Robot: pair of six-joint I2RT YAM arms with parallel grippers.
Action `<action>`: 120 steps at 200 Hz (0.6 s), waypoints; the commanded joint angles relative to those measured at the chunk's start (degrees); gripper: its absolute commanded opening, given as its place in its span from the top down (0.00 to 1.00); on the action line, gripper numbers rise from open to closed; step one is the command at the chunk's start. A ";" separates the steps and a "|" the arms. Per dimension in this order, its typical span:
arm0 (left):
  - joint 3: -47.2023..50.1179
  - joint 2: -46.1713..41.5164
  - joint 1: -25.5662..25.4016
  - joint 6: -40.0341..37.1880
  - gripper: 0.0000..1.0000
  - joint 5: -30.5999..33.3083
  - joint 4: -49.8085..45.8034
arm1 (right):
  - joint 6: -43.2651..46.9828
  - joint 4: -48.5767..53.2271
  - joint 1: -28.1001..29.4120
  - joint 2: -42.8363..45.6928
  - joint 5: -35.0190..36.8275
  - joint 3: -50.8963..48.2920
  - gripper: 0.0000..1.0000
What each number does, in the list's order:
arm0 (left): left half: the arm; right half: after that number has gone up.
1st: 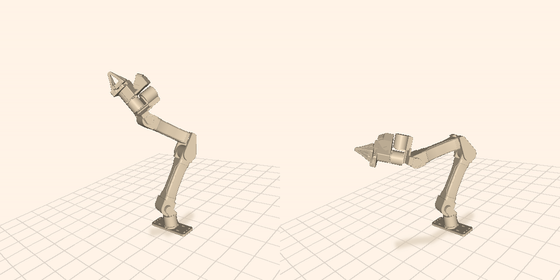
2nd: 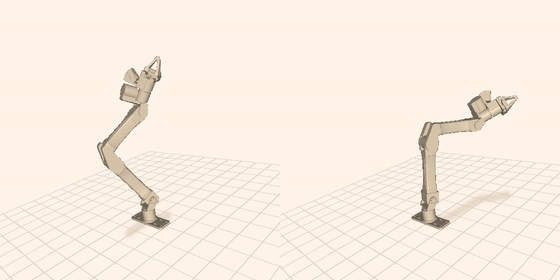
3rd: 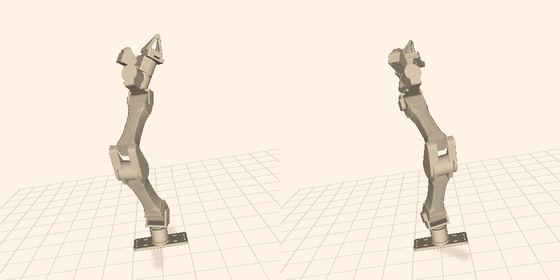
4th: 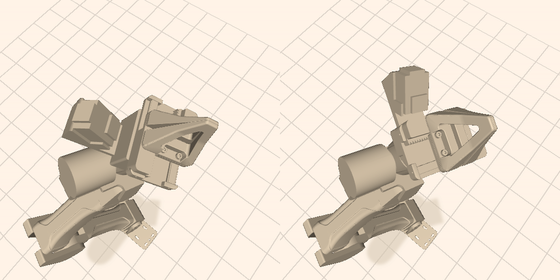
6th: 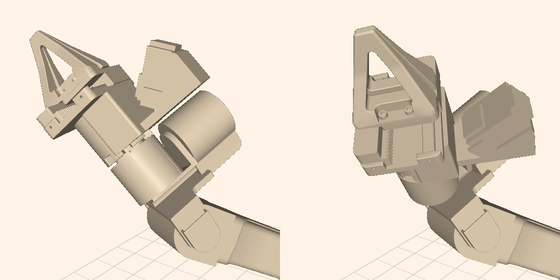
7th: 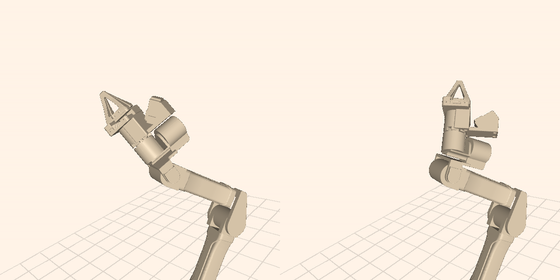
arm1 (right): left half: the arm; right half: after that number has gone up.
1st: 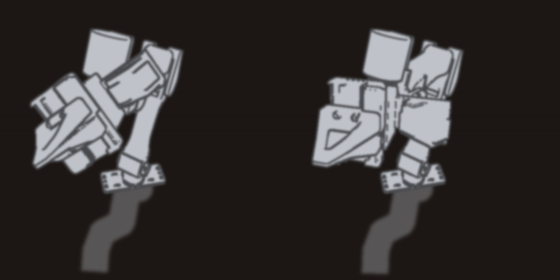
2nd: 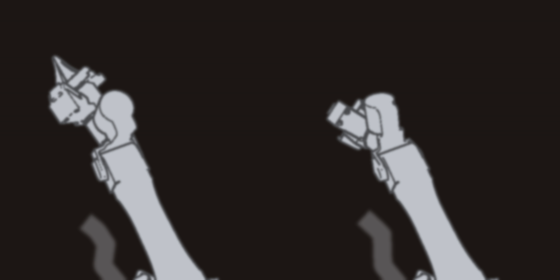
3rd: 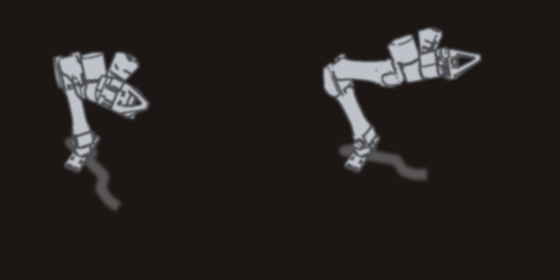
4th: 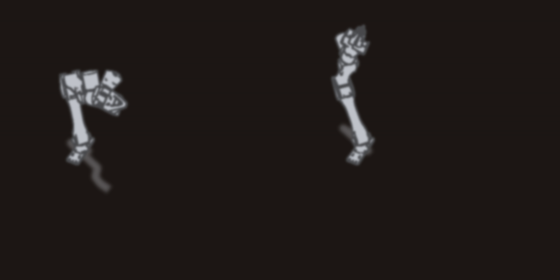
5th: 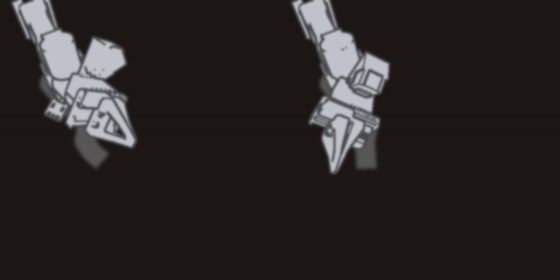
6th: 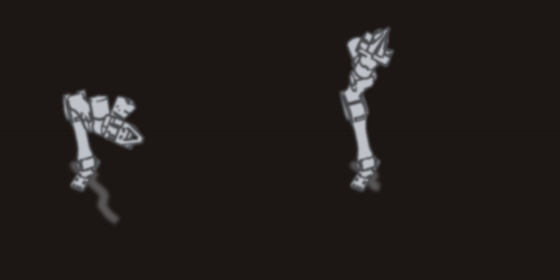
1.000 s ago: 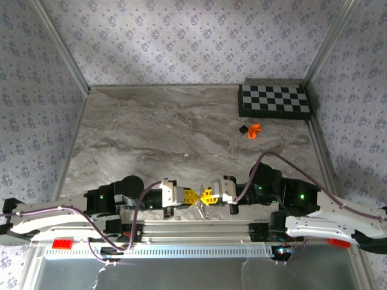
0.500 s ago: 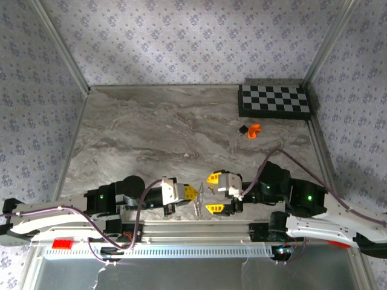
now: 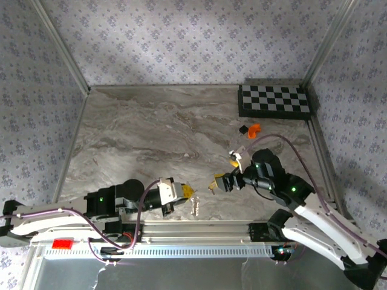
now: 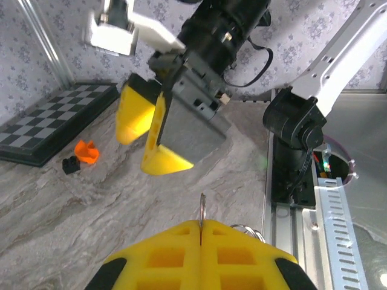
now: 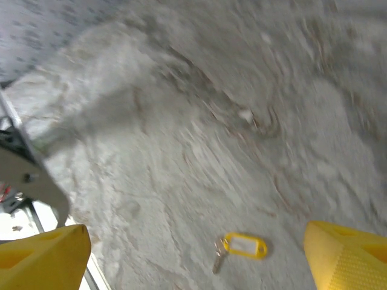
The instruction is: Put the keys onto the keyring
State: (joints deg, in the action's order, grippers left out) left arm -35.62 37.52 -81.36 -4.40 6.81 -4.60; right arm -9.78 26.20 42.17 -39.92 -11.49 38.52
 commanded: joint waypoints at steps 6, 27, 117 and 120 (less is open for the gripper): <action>0.39 -2.63 0.62 1.41 1.00 1.62 1.96 | -5.87 0.62 -2.91 -2.06 -1.83 -1.47 0.09; 0.95 -3.57 1.03 1.85 1.00 1.65 1.79 | -8.35 0.73 -4.03 -4.79 -0.88 -3.16 0.12; 4.56 -6.29 1.66 3.78 1.00 2.43 2.91 | -11.33 -4.60 -5.00 -16.22 -3.66 -7.25 0.29; 4.68 -6.31 1.68 3.85 1.00 2.44 2.91 | -11.52 -4.94 -4.94 -16.54 -3.78 -7.32 0.29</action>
State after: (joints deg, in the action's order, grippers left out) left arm -31.44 32.60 -80.23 -1.85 8.45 -4.51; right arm -19.99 23.92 37.47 -54.17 -13.21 32.05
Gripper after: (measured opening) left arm 0.047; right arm 0.720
